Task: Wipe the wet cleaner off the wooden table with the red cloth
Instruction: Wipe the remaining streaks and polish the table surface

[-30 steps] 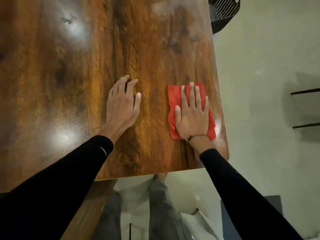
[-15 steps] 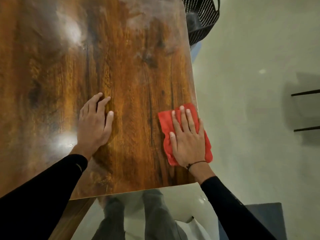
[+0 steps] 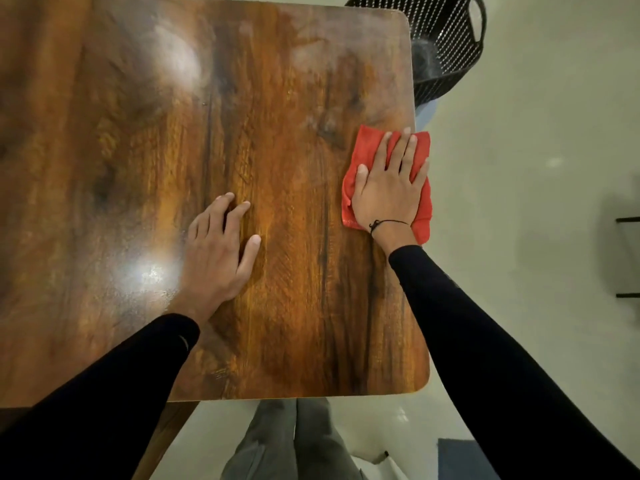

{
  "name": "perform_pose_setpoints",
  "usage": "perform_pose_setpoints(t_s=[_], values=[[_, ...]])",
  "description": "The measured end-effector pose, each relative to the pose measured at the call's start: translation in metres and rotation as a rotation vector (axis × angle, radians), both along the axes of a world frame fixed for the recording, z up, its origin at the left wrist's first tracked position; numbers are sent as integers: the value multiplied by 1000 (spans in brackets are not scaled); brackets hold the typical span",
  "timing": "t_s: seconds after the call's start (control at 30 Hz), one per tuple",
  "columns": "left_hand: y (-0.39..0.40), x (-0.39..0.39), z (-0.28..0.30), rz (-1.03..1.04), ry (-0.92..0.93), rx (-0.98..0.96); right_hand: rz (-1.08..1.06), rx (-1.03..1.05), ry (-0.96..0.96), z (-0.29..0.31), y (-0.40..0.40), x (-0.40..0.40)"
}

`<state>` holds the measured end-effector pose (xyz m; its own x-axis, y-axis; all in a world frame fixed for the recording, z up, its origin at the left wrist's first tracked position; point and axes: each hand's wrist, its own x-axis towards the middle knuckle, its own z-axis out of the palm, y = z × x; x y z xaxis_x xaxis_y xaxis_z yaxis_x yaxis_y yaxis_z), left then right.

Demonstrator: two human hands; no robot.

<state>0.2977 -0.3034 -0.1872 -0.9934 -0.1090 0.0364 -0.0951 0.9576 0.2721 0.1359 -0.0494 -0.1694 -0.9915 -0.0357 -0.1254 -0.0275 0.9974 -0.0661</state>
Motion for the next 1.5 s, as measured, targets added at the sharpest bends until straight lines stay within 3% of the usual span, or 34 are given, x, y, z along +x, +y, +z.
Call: perform_pose_setpoints(t_s=[0.3,0.47,0.63,0.8,0.9,1.03,1.23,1.3,1.5], values=[[-4,7,1,-7,-23,3,522,14,21,4,-75,2],[-4,4,2,-31,-66,-15,793,20,37,-3,-24,42],[-5,2,-1,-36,-86,-32,351,19,-13,3,21,6],[-6,-5,4,-31,-106,-45,-24,-2,-15,6,-32,-75],[-13,-37,13,-47,-45,7,-30,5,-7,3,-70,-108],[-34,-137,26,18,50,61,160,-19,50,-2,-113,-127],[-49,-210,23,0,14,72,531,-9,78,-13,-89,-63],[-48,-211,17,-16,-14,43,434,2,67,-14,-59,-53],[-47,-212,11,-22,-51,8,-203,2,11,-5,-49,-112]])
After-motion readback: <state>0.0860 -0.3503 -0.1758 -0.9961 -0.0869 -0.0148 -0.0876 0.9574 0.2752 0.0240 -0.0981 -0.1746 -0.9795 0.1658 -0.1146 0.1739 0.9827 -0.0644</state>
